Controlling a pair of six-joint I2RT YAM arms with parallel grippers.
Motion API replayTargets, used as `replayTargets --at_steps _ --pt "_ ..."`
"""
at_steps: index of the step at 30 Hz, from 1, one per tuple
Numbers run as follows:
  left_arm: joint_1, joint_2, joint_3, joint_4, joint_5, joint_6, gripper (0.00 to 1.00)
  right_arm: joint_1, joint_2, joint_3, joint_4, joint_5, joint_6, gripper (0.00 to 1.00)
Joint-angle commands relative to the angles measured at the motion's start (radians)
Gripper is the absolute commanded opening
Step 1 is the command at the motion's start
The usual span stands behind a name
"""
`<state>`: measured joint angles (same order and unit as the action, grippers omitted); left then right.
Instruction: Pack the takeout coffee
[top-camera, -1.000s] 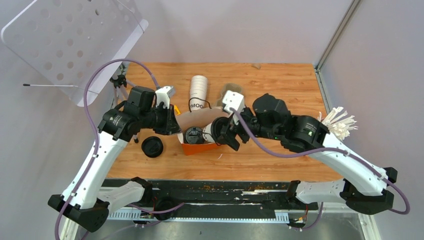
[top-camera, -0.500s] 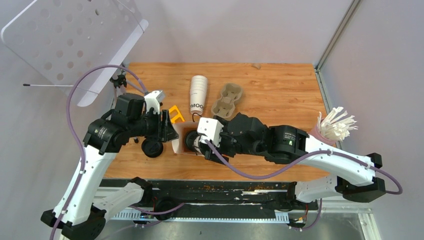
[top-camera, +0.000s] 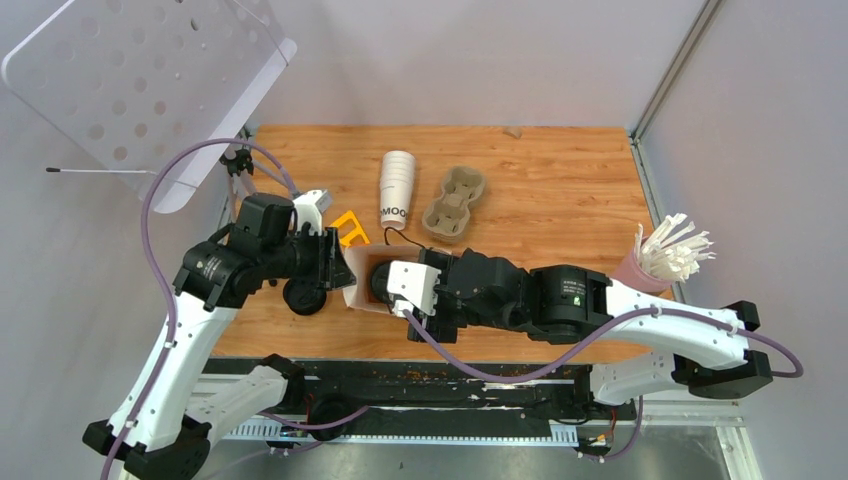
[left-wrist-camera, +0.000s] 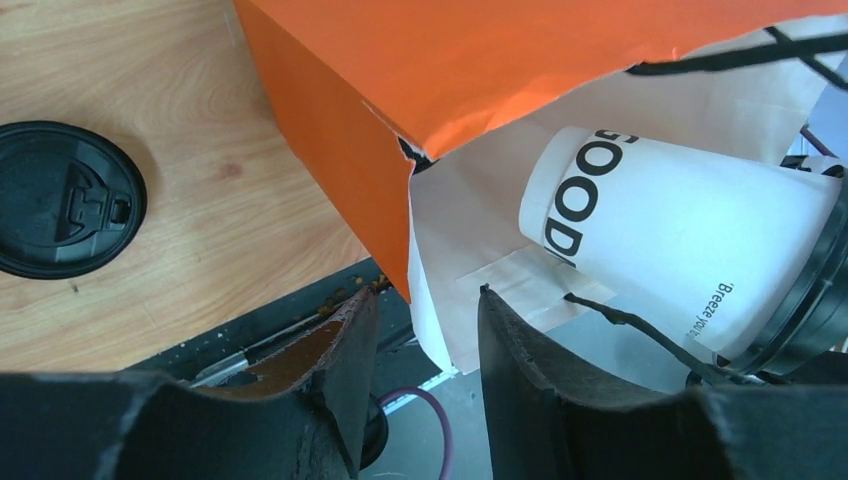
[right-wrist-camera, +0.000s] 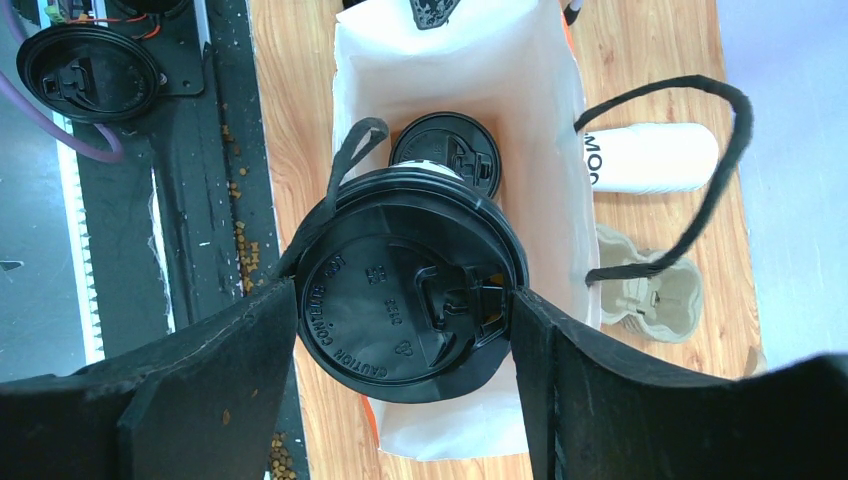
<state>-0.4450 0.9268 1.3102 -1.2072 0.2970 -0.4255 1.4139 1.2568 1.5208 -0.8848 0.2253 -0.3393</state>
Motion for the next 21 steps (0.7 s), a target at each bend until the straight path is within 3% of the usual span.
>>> replayTargets --at_steps 1,10,21 --pt "-0.003 -0.024 -0.03 0.05 0.043 -0.006 0.47 0.029 -0.015 0.002 0.0 0.054 -0.025 0.68" --pt "-0.003 -0.047 -0.073 0.15 0.053 0.056 0.12 0.037 -0.062 -0.068 0.027 0.136 -0.08 0.68" --pt "-0.003 -0.072 -0.107 0.226 0.104 0.198 0.03 0.036 -0.094 -0.121 0.063 0.236 -0.131 0.69"
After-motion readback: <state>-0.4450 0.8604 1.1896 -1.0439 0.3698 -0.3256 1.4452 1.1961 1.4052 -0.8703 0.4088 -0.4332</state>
